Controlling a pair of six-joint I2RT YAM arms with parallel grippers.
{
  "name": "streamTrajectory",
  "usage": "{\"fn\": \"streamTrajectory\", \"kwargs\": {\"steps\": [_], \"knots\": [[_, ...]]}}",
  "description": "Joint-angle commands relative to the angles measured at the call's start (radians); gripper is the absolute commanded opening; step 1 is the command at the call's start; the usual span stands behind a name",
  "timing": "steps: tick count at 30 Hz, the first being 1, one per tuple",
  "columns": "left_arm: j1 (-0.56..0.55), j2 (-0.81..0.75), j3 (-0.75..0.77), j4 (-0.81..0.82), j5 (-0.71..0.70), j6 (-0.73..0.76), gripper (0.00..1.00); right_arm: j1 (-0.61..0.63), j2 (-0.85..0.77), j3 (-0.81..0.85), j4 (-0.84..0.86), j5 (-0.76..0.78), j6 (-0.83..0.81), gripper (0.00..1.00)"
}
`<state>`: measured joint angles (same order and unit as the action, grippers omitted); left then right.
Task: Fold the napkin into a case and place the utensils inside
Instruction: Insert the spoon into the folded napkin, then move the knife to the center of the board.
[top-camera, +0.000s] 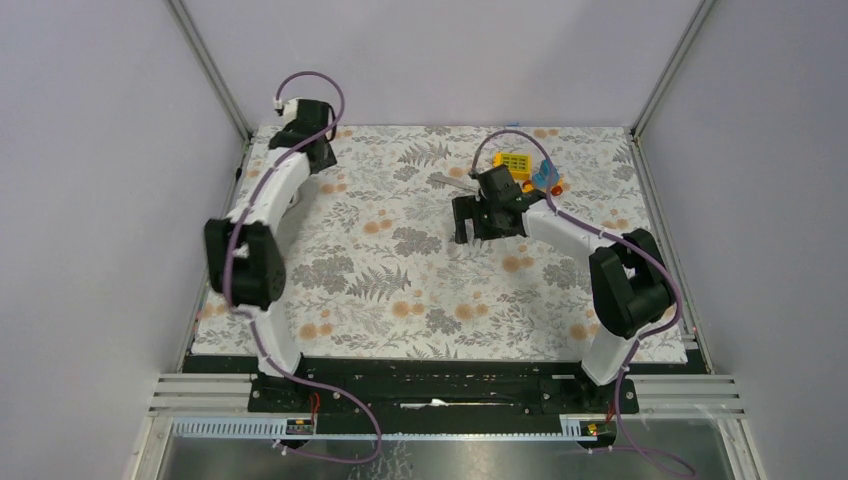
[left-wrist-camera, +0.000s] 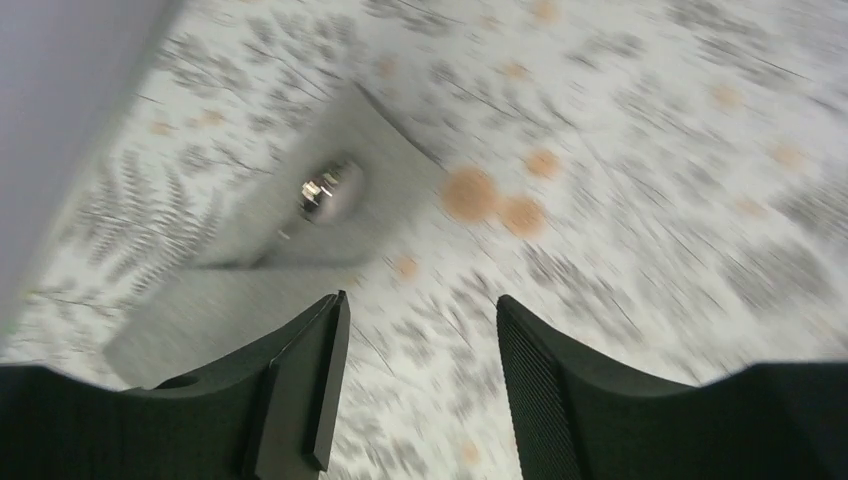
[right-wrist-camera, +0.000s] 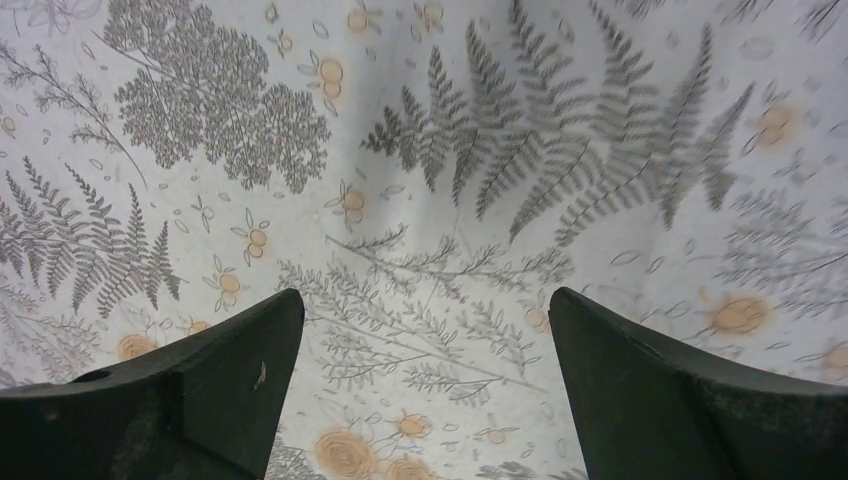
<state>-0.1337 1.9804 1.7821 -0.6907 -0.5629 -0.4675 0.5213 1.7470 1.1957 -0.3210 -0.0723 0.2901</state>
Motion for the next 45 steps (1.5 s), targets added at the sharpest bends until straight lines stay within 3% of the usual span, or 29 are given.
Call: {"fn": "streamTrajectory", "kwargs": {"steps": [1,5,9,14,19,29,33,38,41,45], "knots": [[0.011,-0.288,-0.27,0.127,0.597,-0.008,0.62,-0.017,0.042,0.147,-0.001,0.02,-0.221,0.99],[0.009,-0.51,-0.515,0.24,0.912,-0.038,0.66,-0.023,0.169,0.313,-0.025,-0.01,-0.388,0.97],[0.002,-0.646,-0.701,0.294,1.165,-0.088,0.72,-0.05,0.381,0.602,-0.153,-0.015,-0.492,0.94],[-0.016,-0.803,-0.889,0.323,1.305,-0.113,0.73,-0.08,0.544,0.82,-0.223,-0.016,-0.515,0.91],[-0.018,-0.896,-0.947,0.215,1.316,-0.043,0.73,-0.117,0.638,0.914,-0.247,-0.058,-0.488,0.92],[-0.018,-0.892,-0.899,0.212,1.371,-0.072,0.73,-0.145,0.729,0.953,-0.286,-0.104,-0.477,0.91],[-0.017,-0.883,-0.863,0.211,1.357,-0.074,0.73,-0.146,0.722,0.911,-0.298,-0.138,-0.458,0.74],[-0.018,-0.875,-0.867,0.212,1.351,-0.075,0.73,-0.143,0.678,0.786,-0.284,-0.186,-0.377,0.43],[-0.017,-0.872,-0.893,0.208,1.288,-0.102,0.72,-0.122,0.586,0.617,-0.202,-0.152,-0.248,0.41],[-0.017,-0.863,-0.988,0.266,1.167,-0.273,0.71,-0.058,0.406,0.326,-0.052,-0.127,0.03,0.32]]}}
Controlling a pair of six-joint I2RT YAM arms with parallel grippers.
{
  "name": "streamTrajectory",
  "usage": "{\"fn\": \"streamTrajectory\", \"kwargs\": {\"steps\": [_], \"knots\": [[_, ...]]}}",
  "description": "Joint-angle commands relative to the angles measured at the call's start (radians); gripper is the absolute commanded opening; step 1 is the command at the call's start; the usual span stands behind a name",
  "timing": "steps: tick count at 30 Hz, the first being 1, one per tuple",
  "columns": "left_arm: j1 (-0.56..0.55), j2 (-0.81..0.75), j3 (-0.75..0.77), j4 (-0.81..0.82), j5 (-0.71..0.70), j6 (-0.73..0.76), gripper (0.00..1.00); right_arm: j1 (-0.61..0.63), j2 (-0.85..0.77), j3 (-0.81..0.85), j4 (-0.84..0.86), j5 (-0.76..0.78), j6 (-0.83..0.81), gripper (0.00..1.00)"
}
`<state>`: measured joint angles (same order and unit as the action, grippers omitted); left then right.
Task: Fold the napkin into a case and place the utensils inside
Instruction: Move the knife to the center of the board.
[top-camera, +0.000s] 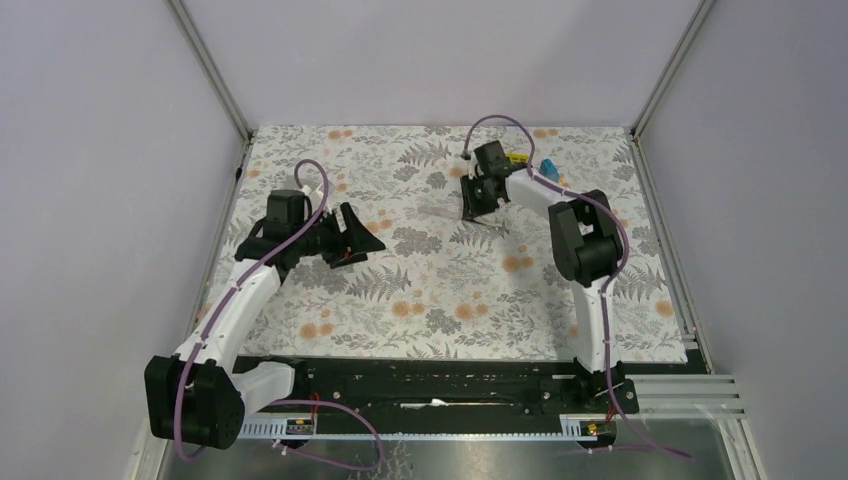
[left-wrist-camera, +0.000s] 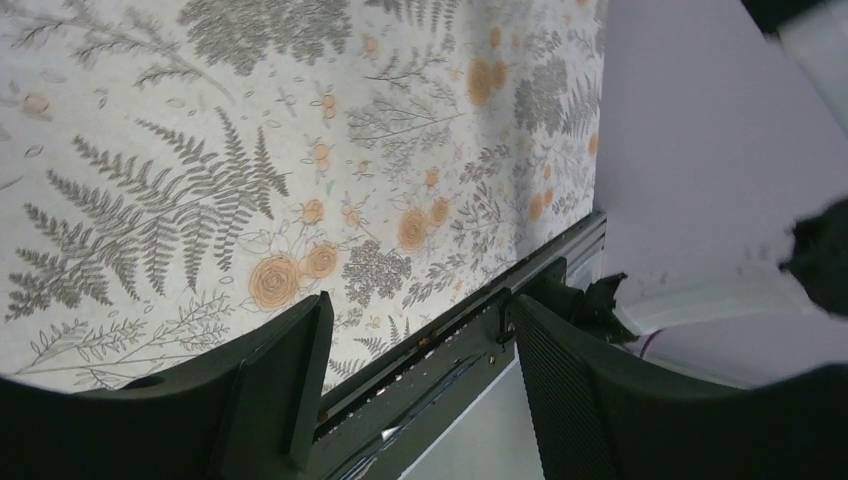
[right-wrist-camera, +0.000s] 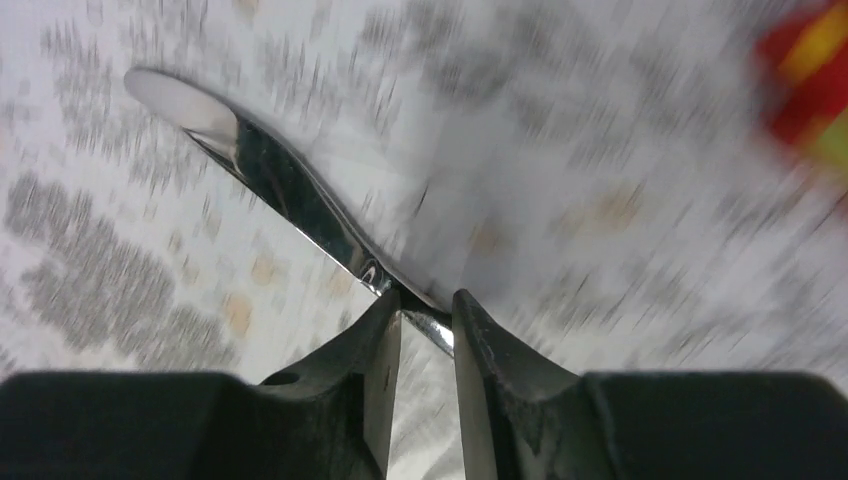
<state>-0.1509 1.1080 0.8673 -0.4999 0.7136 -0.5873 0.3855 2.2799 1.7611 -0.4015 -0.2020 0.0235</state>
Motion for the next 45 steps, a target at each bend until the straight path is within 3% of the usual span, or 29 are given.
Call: {"fn": "streamTrajectory", "kwargs": {"steps": [1,7,10,15,18,20,24,26,31,35,39,45], "knots": [[0.0,0.017,-0.126,0.116,-0.108,-0.216,0.71,0.102,-0.163,-0.3,0.063,0.005,0.359,0.31],[-0.002,0.06,-0.368,0.405,-0.092,-0.547,0.74,0.266,-0.313,-0.562,0.199,0.088,0.663,0.35],[-0.041,0.079,-0.425,0.461,-0.117,-0.661,0.75,0.307,-0.356,-0.651,0.324,0.08,0.741,0.42],[-0.2,0.119,-0.356,0.408,-0.236,-0.664,0.75,0.305,-0.388,-0.579,0.261,0.062,0.587,0.64],[-0.294,0.15,-0.248,0.327,-0.325,-0.491,0.75,0.303,-0.47,-0.569,0.189,0.079,0.473,0.78],[-0.327,0.17,-0.197,0.26,-0.348,-0.45,0.76,0.303,-0.543,-0.603,0.177,0.069,0.402,0.87],[-0.35,0.11,-0.368,0.472,-0.26,-0.648,0.75,0.292,-0.623,-0.665,0.178,0.117,0.254,0.97],[-0.385,0.101,-0.427,0.583,-0.258,-0.763,0.76,0.244,-0.617,-0.656,0.157,0.08,0.235,0.98],[-0.483,0.198,-0.418,0.655,-0.321,-0.882,0.81,0.125,-0.49,-0.562,0.2,-0.169,0.224,0.97],[-0.519,0.292,-0.387,0.701,-0.369,-0.892,0.76,0.115,-0.34,-0.435,0.15,-0.284,0.247,0.82],[-0.519,0.384,-0.387,0.753,-0.424,-0.886,0.67,0.116,-0.32,-0.489,0.215,-0.303,0.318,0.72],[-0.461,0.525,-0.339,0.748,-0.429,-0.836,0.62,0.116,-0.388,-0.643,0.28,-0.261,0.373,0.61]]}}
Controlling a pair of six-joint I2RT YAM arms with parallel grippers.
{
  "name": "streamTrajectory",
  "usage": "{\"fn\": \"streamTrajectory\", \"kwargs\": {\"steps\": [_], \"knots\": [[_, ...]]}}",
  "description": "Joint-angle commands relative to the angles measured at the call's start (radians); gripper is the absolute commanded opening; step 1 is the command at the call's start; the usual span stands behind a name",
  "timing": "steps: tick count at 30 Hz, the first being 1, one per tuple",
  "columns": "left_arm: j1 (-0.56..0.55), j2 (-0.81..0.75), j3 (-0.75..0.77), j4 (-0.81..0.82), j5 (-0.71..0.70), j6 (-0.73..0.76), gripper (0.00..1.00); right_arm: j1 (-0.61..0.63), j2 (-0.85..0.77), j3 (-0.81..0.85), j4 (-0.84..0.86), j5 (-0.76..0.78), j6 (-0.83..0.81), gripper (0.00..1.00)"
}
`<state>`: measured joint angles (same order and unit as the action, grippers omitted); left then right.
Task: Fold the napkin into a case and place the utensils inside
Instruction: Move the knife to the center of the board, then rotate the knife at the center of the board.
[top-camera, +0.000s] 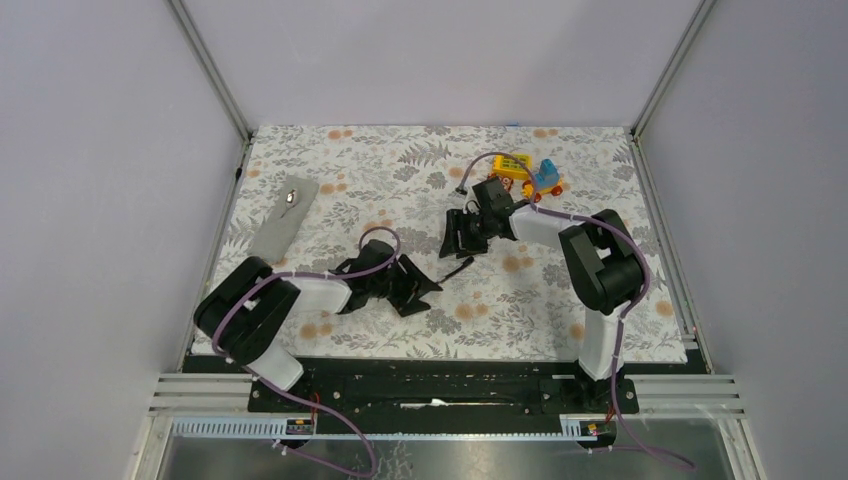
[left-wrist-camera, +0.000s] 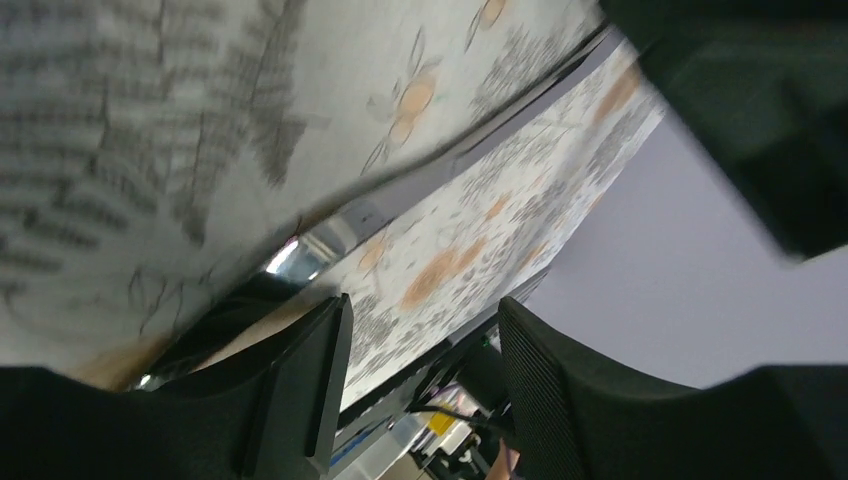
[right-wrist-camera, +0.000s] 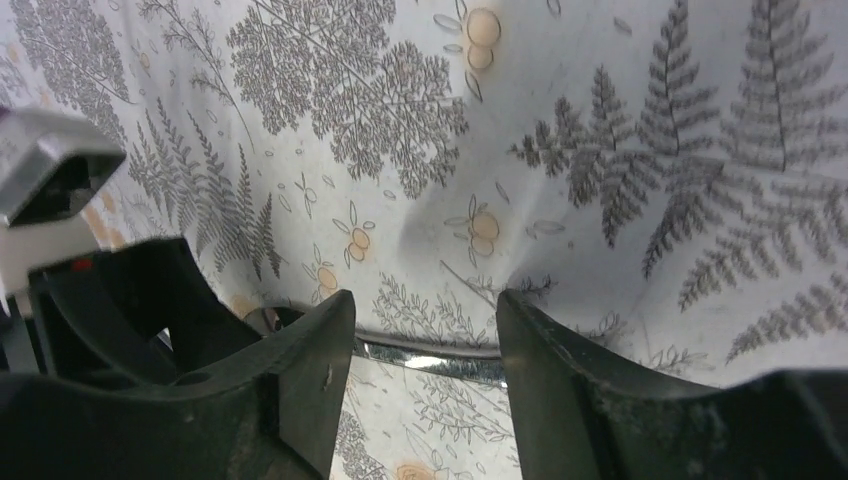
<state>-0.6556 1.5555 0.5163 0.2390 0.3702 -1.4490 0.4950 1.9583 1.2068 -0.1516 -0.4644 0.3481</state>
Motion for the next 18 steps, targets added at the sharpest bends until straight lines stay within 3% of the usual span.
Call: {"fn": "streamTrajectory", "kwargs": {"steps": [1,5,13,18], "knots": [[0.061,0.092,0.01,0.021,-0.084,0.03,0.61,0.006,-0.084,-0.12,0.043,0.003,0.06,0.6],[0.125,0.13,0.04,0.013,-0.083,0.07,0.61,0.006,-0.154,-0.232,0.111,0.026,0.125,0.54],[0.186,0.261,0.183,-0.005,-0.02,0.15,0.61,0.008,-0.218,-0.361,0.256,-0.01,0.246,0.52],[0.192,0.332,0.339,-0.133,-0.019,0.302,0.66,0.03,-0.215,-0.398,0.34,-0.073,0.319,0.52]]}}
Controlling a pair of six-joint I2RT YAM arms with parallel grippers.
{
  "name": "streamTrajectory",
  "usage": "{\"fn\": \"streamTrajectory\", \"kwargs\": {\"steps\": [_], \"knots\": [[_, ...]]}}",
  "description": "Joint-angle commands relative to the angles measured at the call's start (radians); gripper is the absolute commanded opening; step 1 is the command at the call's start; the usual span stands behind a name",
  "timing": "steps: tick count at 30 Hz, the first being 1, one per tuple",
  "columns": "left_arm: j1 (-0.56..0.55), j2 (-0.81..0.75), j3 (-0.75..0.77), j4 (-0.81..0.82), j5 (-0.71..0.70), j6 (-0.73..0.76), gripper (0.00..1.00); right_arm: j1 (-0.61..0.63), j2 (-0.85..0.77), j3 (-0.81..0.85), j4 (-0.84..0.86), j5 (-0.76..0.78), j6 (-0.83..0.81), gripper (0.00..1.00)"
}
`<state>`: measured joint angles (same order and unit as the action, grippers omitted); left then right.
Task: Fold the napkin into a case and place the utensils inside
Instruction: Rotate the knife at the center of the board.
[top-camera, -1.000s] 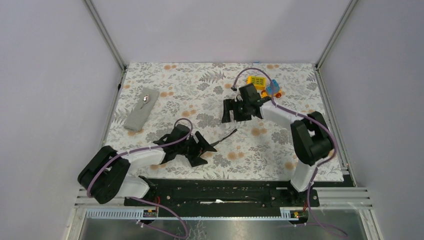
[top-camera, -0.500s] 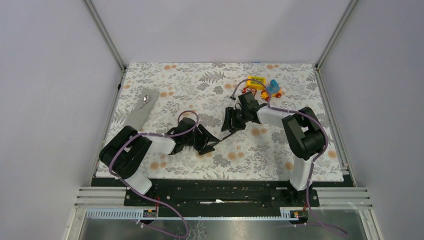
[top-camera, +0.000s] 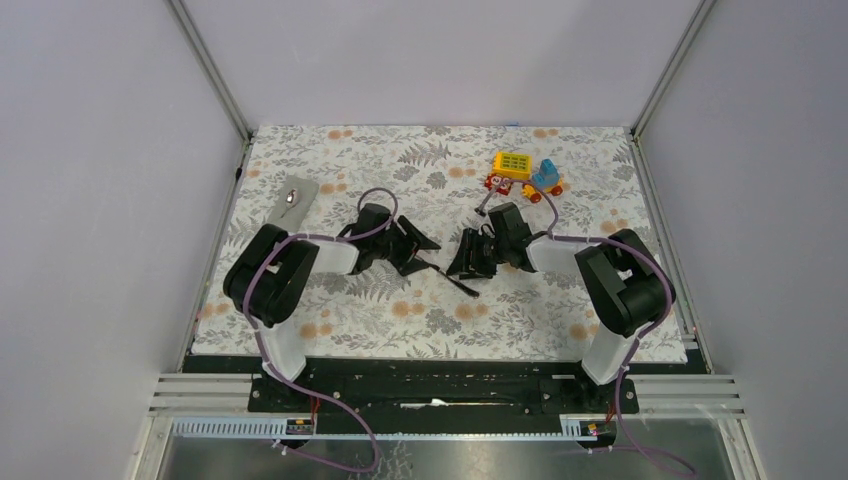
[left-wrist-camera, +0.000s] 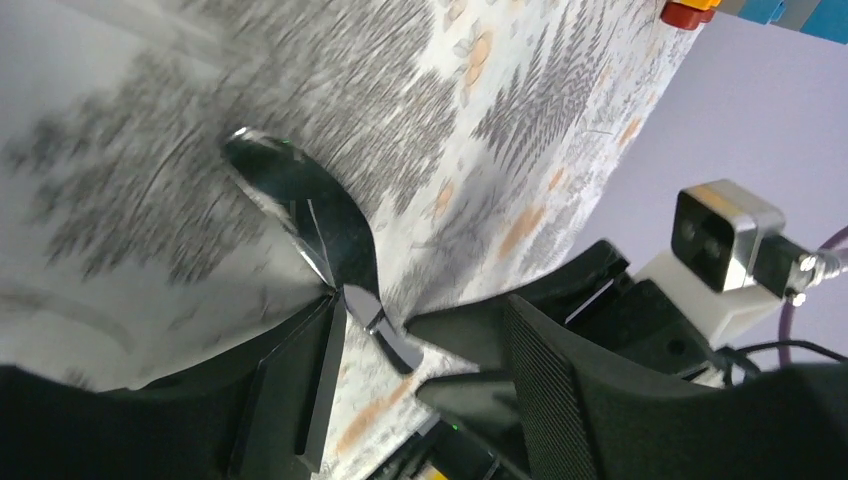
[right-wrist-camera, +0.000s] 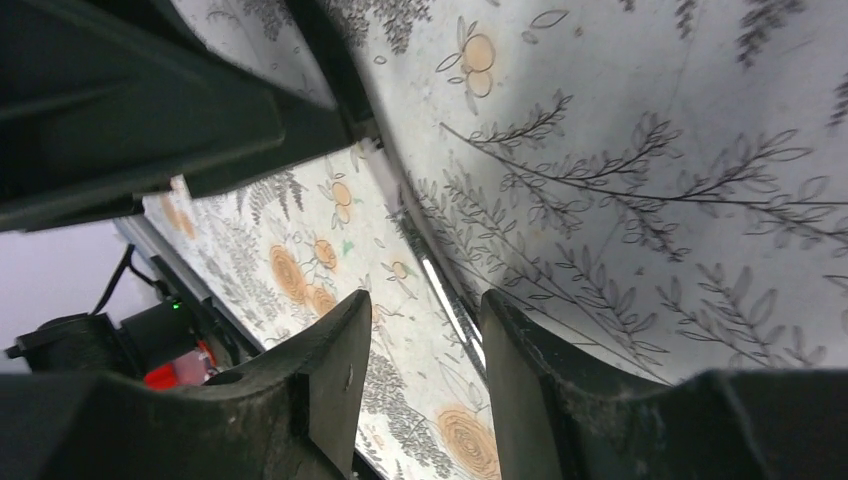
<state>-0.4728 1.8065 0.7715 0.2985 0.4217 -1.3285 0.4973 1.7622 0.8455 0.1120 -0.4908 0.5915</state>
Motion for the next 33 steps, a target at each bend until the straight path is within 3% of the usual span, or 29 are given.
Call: {"fn": "streamTrajectory", "kwargs": {"steps": [1,8,13,18,24,33], "knots": [[0.008,0.092,0.111,-0.222,-0.072,0.209,0.67,0.039,-0.02,-0.049,0.102,-0.056,0.098,0.52],[-0.005,0.043,0.178,-0.401,-0.163,0.392,0.7,0.061,-0.06,-0.092,0.221,-0.085,0.182,0.53],[-0.089,-0.025,0.248,-0.624,-0.352,0.513,0.71,0.014,-0.226,-0.091,-0.001,0.089,0.072,0.63],[-0.21,0.013,0.383,-0.808,-0.513,0.608,0.7,-0.018,-0.39,-0.087,-0.282,0.285,-0.116,0.73],[-0.238,0.177,0.602,-0.995,-0.497,0.79,0.7,-0.017,-0.58,-0.17,-0.333,0.302,-0.144,0.76],[-0.275,0.316,0.801,-1.118,-0.485,0.8,0.64,-0.017,-0.681,-0.221,-0.337,0.284,-0.139,0.75]]}}
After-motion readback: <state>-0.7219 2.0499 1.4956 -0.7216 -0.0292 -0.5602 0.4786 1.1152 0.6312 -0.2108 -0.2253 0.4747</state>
